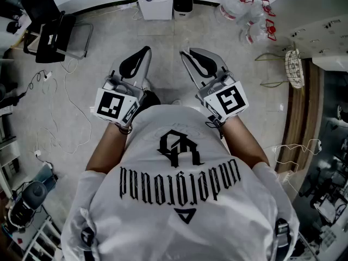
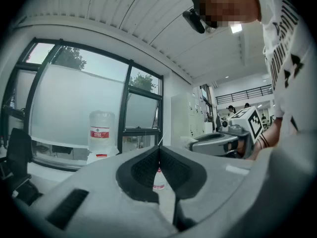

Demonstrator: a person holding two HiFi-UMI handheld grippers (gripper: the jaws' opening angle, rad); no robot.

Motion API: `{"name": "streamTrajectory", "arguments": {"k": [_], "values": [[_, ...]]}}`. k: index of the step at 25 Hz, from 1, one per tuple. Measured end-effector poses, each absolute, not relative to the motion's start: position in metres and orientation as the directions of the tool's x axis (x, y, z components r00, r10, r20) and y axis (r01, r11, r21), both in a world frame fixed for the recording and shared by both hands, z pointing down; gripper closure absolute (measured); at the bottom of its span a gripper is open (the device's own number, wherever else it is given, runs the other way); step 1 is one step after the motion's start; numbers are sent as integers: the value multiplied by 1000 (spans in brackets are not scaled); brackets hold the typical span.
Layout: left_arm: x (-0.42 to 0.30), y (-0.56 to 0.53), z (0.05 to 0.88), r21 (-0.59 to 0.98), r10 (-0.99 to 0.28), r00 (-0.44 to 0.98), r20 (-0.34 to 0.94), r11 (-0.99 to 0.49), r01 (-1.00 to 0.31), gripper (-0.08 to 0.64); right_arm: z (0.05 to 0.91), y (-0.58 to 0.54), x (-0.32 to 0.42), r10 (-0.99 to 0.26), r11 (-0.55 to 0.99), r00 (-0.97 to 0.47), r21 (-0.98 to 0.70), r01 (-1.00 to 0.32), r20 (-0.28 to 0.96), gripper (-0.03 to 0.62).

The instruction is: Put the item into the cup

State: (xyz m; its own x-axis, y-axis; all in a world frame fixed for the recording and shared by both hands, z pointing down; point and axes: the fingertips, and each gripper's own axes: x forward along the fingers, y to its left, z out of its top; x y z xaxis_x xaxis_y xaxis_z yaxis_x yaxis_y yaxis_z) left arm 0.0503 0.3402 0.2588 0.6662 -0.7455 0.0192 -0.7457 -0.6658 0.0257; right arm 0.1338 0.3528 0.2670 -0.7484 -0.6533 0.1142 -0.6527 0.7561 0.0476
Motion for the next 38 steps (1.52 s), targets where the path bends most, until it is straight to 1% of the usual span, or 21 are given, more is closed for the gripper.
{"name": "streamTrajectory", "arguments": {"k": [11, 21, 29, 35, 38], "values": [[6, 293, 267, 46, -749, 662, 29, -660, -750, 546, 271, 306, 88, -636, 771, -762, 55, -635, 120, 549], [-74, 212, 267, 65, -729, 685, 21, -682, -728, 546, 274, 227, 7, -657, 752, -739, 57, -657, 149, 549], [-120, 166, 267, 70, -695, 719, 21, -716, -694, 546, 281, 184, -44, -676, 731, -716, 42, -681, 174, 548], [-136, 143, 274, 145, -696, 717, 22, -708, -691, 546, 285, 163, -58, -678, 728, -711, 34, -685, 185, 548], [-134, 131, 281, 149, -701, 712, 38, -701, -698, 546, 289, 149, -56, -678, 727, -711, 27, -686, 187, 548]]}}
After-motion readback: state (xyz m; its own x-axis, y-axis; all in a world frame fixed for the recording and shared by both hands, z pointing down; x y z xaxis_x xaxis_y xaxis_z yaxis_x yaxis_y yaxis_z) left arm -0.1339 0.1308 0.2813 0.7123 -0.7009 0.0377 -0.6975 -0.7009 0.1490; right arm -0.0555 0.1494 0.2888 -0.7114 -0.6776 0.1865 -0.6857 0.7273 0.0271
